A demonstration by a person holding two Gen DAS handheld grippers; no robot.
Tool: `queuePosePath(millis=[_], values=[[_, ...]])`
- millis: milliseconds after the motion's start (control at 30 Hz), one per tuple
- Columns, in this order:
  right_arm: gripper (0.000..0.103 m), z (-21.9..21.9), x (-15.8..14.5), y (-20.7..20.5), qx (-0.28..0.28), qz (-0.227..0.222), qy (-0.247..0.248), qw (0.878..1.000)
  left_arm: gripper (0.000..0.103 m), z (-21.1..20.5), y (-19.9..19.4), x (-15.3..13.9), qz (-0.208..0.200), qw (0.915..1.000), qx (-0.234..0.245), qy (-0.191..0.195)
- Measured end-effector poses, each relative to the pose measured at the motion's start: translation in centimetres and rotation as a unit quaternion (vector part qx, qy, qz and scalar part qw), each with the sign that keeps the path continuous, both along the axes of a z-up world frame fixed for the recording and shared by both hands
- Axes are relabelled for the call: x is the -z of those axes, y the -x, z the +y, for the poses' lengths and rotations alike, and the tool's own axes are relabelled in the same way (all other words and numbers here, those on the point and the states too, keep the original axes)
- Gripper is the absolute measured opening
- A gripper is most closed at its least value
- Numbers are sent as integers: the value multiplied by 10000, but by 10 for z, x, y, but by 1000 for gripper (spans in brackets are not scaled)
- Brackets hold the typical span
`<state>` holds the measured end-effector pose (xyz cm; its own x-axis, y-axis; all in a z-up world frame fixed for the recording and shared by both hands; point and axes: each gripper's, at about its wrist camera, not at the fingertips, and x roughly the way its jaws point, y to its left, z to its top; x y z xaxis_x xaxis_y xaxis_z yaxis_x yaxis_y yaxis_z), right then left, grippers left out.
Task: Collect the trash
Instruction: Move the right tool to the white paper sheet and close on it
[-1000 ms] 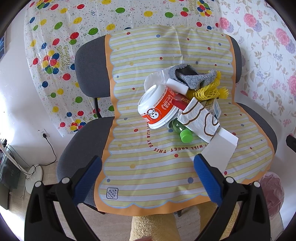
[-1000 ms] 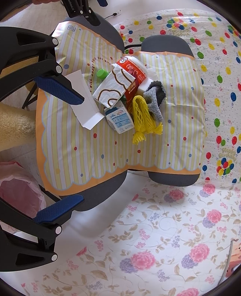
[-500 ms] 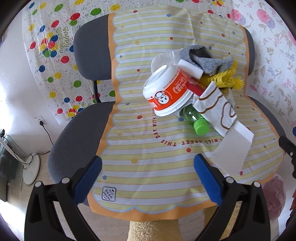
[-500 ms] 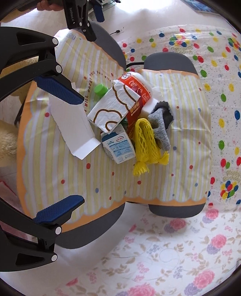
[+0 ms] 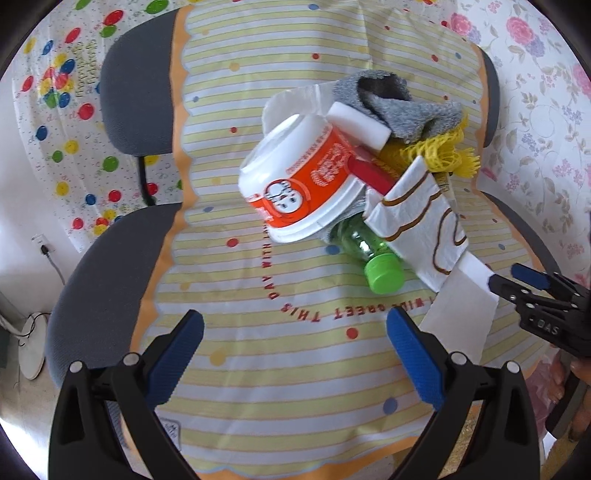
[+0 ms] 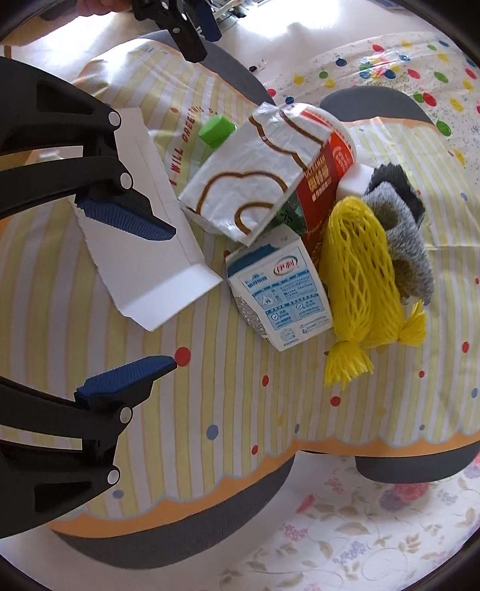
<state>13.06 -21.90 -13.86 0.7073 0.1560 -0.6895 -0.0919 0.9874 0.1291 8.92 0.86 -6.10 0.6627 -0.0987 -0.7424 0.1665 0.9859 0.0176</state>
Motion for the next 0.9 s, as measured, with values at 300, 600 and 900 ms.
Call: queuePosePath(millis=[300, 600, 900], values=[[18, -5, 22, -5, -364, 205, -362, 9985, 96, -16, -2, 10, 155, 9995, 262, 3], [1, -23, -20, 73, -79, -454, 92, 9989, 88, -31, -8, 1, 214, 9972, 589, 398], [1, -51, -23, 87, 318, -590, 132, 9977, 64, -48, -52, 10, 369, 9902, 952, 954]])
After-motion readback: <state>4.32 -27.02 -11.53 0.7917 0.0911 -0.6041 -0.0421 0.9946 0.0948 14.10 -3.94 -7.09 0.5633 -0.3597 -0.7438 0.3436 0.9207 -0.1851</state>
